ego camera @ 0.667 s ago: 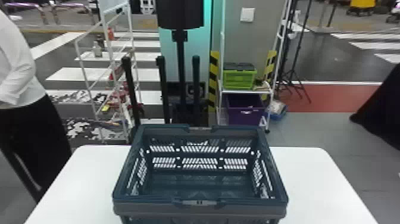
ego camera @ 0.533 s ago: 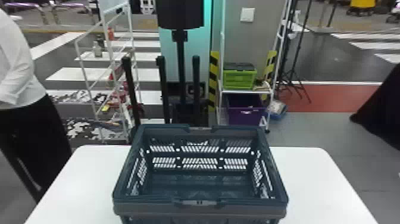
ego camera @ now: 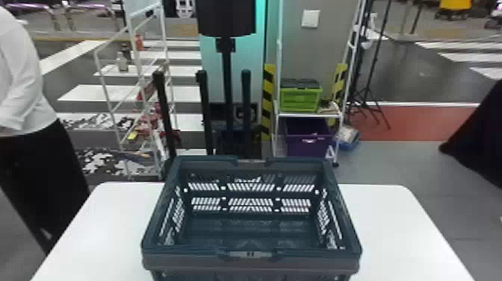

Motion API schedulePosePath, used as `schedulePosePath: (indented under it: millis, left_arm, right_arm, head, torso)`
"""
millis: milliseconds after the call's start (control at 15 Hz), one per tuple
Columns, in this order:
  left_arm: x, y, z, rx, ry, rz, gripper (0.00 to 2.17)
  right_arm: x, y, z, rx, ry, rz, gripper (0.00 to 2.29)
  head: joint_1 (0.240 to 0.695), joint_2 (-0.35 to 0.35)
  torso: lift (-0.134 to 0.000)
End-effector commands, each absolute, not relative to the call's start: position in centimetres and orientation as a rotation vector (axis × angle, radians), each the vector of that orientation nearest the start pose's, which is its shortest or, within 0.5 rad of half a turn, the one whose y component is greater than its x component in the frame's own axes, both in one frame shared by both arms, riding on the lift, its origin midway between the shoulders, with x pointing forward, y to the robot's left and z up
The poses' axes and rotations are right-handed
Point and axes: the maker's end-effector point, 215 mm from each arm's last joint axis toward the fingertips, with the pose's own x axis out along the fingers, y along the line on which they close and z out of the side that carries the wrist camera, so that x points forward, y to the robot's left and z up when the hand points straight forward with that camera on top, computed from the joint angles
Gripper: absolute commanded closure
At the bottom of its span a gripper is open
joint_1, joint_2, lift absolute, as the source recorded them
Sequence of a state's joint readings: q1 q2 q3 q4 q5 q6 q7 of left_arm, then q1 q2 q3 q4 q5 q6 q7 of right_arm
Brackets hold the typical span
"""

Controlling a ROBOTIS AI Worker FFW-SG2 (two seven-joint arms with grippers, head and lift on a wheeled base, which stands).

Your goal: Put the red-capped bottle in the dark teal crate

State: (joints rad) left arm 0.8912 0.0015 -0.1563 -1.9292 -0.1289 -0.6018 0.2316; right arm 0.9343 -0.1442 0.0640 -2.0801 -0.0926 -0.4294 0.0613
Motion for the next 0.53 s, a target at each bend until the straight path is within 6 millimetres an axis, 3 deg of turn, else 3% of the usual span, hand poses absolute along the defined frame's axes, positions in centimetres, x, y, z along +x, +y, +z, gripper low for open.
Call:
schedulePosePath:
  millis: [0, 200, 467]
  left_arm:
    - [29.0, 18.5, -35.3, -0.026, -0.086, 0.074, 2.09]
    - [30.9, 20.3, -32.9, 0.012, -0.093, 0.088, 2.09]
    - [35.9, 24.3, -28.9, 0.075, -0.062, 0.096, 2.09]
  right_arm:
    - [29.5, -19.3, -35.2, 0.049, 0.004, 0.176, 0.15]
    - [29.4, -19.3, -35.0, 0.049, 0.002, 0.176, 0.15]
    - [29.3, -19.3, -34.9, 0.051, 0.000, 0.174, 0.15]
  head:
    - [0.499, 0.000]
    - [0.499, 0.000]
    - [0.499, 0.000]
  torso:
    - [0.000]
    - [0.000]
    - [0.000]
